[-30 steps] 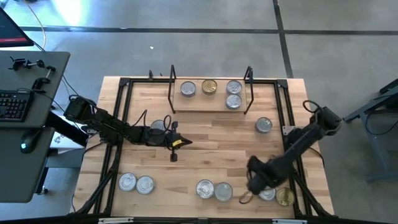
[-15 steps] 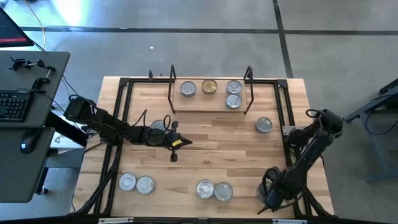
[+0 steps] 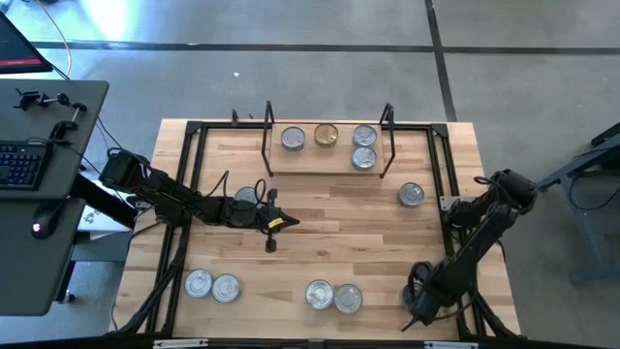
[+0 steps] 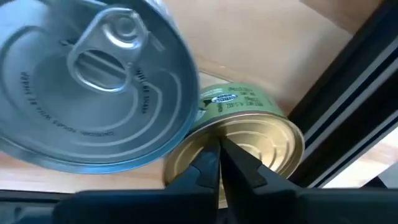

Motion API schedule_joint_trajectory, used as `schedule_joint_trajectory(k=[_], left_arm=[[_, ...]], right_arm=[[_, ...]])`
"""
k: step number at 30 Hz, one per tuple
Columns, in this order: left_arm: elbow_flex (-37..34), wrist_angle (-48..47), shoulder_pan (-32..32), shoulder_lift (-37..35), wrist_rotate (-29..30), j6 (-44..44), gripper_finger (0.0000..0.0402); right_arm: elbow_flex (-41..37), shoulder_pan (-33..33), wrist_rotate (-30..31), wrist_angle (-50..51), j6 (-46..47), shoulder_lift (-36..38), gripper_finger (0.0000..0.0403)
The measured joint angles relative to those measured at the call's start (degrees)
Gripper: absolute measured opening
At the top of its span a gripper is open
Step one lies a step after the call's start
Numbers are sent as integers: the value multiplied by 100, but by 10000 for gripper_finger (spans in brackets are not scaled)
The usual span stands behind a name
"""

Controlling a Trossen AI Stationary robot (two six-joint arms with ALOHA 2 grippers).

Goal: Stack canned seafood by type on shelf
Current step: Put the right green tuna can on the shelf aligned with the other green tuna can

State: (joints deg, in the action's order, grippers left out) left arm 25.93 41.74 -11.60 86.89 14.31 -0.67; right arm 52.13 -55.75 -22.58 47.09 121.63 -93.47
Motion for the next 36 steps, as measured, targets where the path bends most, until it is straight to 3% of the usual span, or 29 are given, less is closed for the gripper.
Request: schedule_joint_trajectory(k=[6, 16, 29, 36], left_arm=[[2, 15, 0, 0, 0, 0, 3], [2, 15, -2, 0, 0, 0, 3], [2, 15, -2, 0, 0, 0, 3], [2, 15, -4, 0, -2, 2, 3]], right_arm=[[-127, 174, 24, 274, -455, -2, 1], [-148, 1054, 789, 1061, -1622, -13, 2], [-141, 2405, 2555, 1167, -3034, -4, 2], [-161, 2991, 3853, 198, -4040, -15, 2]])
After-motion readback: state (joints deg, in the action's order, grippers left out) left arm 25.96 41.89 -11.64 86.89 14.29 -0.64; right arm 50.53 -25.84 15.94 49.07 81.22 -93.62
